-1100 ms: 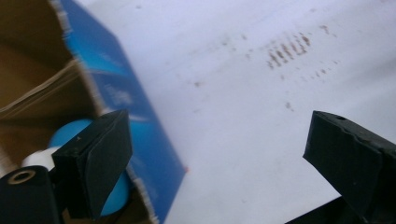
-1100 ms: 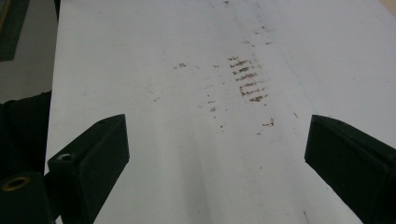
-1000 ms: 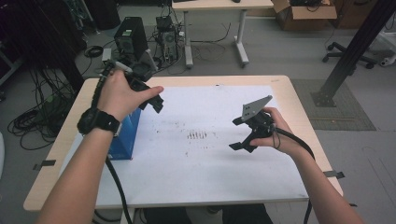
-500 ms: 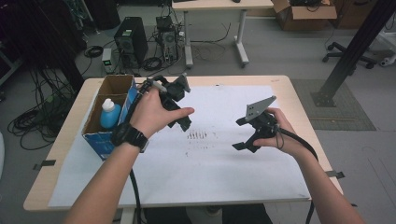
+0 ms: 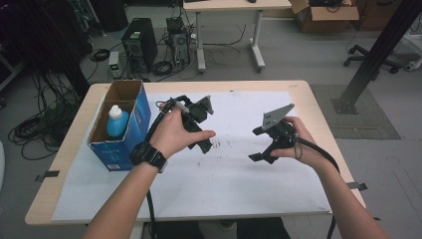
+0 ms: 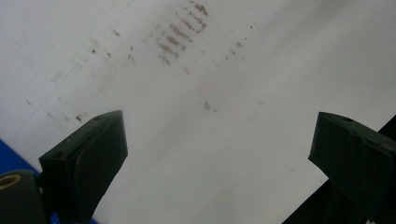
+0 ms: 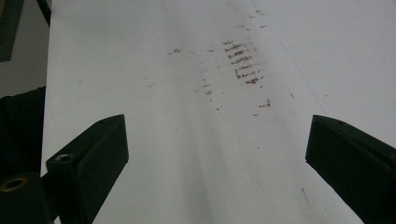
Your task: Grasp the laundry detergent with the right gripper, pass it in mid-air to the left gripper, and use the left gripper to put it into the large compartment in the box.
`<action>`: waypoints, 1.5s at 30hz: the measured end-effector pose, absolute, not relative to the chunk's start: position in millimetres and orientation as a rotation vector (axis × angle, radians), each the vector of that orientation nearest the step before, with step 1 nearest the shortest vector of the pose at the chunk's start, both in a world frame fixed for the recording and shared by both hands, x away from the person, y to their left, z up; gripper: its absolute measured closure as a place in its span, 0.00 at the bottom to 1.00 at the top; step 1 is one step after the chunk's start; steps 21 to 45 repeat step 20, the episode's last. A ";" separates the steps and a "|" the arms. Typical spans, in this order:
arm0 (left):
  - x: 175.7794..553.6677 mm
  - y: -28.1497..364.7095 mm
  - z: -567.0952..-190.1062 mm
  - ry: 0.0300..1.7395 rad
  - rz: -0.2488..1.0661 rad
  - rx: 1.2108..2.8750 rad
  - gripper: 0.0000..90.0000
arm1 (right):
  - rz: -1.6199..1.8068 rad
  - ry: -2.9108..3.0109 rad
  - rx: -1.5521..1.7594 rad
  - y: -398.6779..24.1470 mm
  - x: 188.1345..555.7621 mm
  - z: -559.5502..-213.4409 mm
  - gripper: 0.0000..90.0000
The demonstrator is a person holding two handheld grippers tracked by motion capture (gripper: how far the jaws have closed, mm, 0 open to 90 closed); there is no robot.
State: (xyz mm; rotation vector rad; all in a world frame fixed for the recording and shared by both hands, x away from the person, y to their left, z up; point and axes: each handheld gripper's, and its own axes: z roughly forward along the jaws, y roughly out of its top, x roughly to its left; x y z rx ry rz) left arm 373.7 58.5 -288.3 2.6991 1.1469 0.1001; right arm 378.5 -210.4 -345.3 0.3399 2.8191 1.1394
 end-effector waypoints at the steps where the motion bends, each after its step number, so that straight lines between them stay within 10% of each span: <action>1: 373.6 59.2 -288.3 1.148 0.100 2.698 0.05 | 1.141 2.818 0.340 -210.4 378.5 -345.4 0.07; 45: 370.7 60.9 -288.5 1.145 0.091 2.715 0.05 | 1.144 2.819 0.335 -208.7 378.0 -346.7 0.06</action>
